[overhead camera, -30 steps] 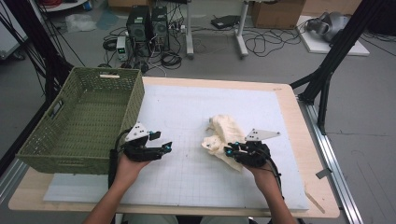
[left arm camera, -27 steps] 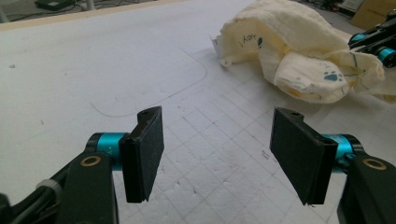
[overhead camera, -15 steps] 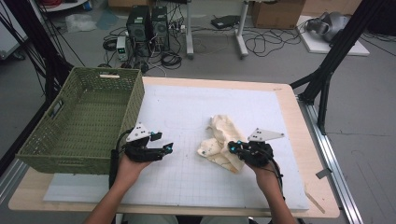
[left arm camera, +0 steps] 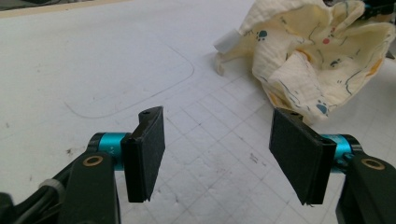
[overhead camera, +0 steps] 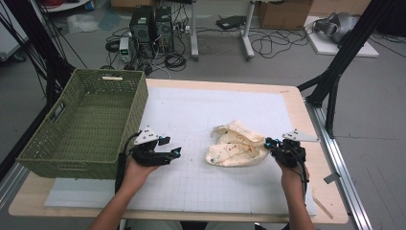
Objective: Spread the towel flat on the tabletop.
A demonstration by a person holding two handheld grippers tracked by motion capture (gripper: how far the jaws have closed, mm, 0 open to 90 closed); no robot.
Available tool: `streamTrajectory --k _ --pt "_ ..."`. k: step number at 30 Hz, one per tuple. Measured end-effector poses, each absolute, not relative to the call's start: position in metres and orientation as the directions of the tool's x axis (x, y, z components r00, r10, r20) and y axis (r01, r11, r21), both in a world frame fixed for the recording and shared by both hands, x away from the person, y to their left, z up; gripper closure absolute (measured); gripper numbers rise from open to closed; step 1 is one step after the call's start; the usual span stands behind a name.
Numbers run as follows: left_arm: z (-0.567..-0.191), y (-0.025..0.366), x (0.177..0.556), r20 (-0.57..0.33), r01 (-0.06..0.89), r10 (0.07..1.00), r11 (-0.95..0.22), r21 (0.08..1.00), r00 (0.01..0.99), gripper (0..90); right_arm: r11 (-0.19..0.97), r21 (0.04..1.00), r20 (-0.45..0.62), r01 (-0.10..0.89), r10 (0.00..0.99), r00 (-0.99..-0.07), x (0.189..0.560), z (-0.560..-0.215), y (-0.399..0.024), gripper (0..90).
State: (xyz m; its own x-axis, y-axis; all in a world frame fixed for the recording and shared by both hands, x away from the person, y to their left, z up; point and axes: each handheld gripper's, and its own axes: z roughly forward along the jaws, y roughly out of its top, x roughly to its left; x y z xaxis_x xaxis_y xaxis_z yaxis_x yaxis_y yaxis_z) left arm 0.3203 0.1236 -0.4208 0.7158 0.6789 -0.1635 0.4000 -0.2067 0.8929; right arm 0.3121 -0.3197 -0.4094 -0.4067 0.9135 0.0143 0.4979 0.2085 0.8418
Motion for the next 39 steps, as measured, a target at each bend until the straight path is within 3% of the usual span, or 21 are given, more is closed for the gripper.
streamTrajectory --k 4,10,14,28,33,37,39 --pt "-0.417 0.115 0.327 -0.187 0.404 0.659 -0.193 0.894 0.729 37.5 0.186 0.835 -0.002 0.518 0.942 -0.335 0.311 -0.411 -0.329 82.3" --pt "-0.411 0.088 0.346 -0.207 0.409 0.611 -0.210 0.888 0.764 38.1 0.139 0.882 0.017 0.451 0.946 -0.325 0.306 -0.403 -0.328 61.8" --pt "-0.410 0.064 0.362 -0.201 0.407 0.592 -0.238 0.882 0.781 39.3 0.132 0.898 0.022 0.419 0.939 -0.343 0.303 -0.398 -0.326 60.1" --pt "-0.430 -0.016 0.400 -0.203 0.450 0.519 -0.411 0.793 0.830 42.5 0.186 0.878 0.009 0.441 0.915 -0.404 0.305 -0.404 -0.315 56.6" --pt "-0.436 -0.030 0.400 -0.188 0.436 0.487 -0.466 0.770 0.853 51.3 0.174 0.877 0.024 0.448 0.915 -0.403 0.305 -0.405 -0.317 55.8" --pt "-0.438 -0.035 0.396 -0.145 0.389 0.449 -0.517 0.762 0.882 77.6 0.176 0.875 0.026 0.451 0.913 -0.408 0.306 -0.405 -0.316 55.8" --pt "-0.436 -0.032 0.396 -0.146 0.390 0.448 -0.520 0.760 0.882 81.2 0.177 0.876 0.026 0.449 0.912 -0.410 0.305 -0.405 -0.316 55.7"
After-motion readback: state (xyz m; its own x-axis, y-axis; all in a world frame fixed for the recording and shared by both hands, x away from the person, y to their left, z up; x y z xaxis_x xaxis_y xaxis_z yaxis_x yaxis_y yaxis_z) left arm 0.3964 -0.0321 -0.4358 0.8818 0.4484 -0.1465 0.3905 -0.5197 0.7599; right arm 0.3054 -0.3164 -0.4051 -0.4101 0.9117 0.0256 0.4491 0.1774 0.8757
